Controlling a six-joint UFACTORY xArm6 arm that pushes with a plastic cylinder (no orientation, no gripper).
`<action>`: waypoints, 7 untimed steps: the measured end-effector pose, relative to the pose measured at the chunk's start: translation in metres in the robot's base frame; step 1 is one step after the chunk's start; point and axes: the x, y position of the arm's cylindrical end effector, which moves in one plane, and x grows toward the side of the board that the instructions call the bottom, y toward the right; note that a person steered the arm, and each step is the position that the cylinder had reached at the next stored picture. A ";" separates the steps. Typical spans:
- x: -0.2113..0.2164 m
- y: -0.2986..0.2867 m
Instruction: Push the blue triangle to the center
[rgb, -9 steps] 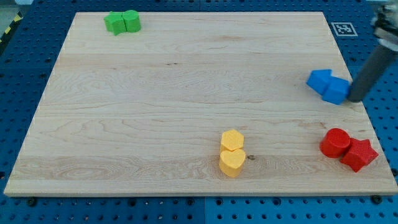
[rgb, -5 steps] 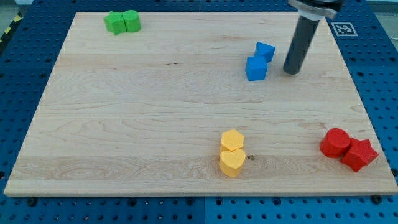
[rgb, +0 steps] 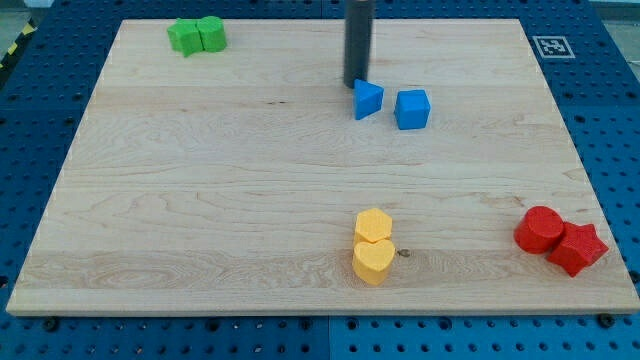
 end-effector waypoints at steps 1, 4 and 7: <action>0.008 0.020; 0.019 -0.123; 0.042 0.010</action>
